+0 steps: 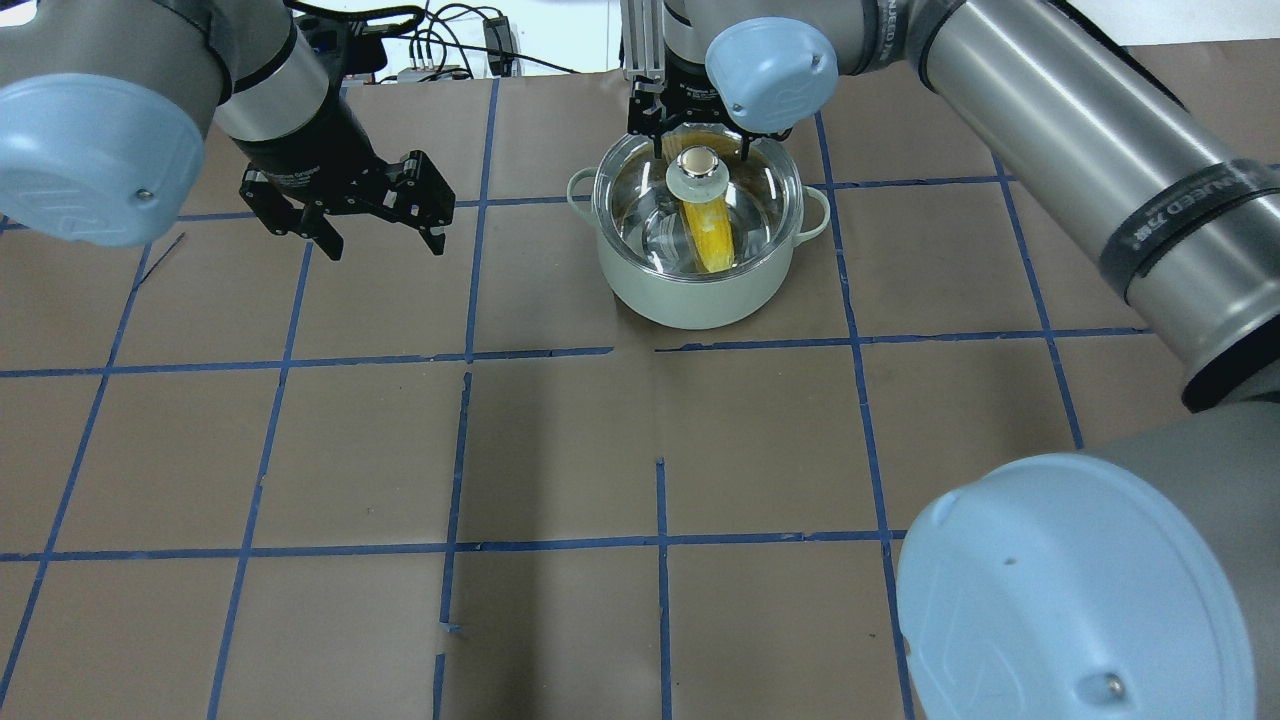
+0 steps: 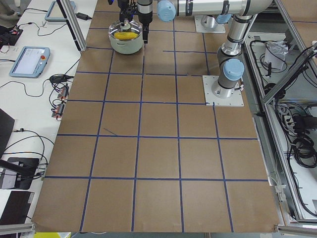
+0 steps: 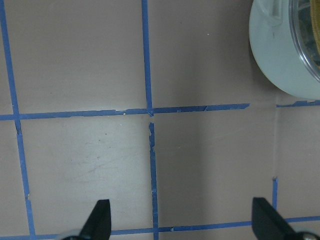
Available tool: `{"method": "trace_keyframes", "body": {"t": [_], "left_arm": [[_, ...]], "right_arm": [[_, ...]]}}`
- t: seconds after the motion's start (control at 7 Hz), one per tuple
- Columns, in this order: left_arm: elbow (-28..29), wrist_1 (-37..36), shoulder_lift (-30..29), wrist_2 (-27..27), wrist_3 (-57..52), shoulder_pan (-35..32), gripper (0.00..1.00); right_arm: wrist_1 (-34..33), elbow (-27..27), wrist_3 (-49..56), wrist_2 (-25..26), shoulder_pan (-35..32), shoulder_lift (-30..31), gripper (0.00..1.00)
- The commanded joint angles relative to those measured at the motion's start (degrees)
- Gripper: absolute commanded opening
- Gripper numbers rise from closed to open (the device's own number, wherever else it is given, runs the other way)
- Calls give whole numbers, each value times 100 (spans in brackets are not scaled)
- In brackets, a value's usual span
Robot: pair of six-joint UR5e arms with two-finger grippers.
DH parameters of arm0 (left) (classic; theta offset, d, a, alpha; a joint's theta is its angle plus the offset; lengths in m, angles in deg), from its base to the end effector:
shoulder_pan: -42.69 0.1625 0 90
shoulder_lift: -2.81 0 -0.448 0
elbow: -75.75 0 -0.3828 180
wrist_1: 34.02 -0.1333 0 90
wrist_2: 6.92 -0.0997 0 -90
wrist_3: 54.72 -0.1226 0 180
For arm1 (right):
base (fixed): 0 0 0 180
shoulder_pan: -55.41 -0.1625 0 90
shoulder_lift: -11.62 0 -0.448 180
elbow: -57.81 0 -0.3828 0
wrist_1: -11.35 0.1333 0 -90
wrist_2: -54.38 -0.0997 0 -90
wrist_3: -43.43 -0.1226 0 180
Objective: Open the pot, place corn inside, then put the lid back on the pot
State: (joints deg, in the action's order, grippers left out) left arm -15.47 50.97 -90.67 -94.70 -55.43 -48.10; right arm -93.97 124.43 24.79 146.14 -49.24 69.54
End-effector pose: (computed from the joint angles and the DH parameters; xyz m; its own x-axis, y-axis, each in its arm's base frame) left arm -0.1451 -0.5071 0.4563 -0.9989 0.0264 0.0387 0.0262 0.9996 -0.0059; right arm 0.3098 -0.6730 0.3740 -0.9975 0.0709 -0.0079 0.0713 0.9903 -0.1190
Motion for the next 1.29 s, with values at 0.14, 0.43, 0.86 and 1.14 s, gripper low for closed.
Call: {"method": "trace_keyframes", "body": {"t": [0.14, 0.43, 0.86, 1.14], "left_arm": [[-132, 36, 171, -311, 9, -9, 100], [-763, -95, 636, -284, 27, 0, 100], [-399, -44, 507, -284, 18, 263, 100], [-327, 9, 479, -249, 79, 255, 100]], "right_arm": [[1561, 35, 1464, 0, 619, 874, 100], [2330, 630, 2449, 0, 1146, 1753, 100], [2053, 1572, 2392, -52, 1192, 2547, 100], [1972, 1583, 2401, -244, 1201, 2522, 100]]}}
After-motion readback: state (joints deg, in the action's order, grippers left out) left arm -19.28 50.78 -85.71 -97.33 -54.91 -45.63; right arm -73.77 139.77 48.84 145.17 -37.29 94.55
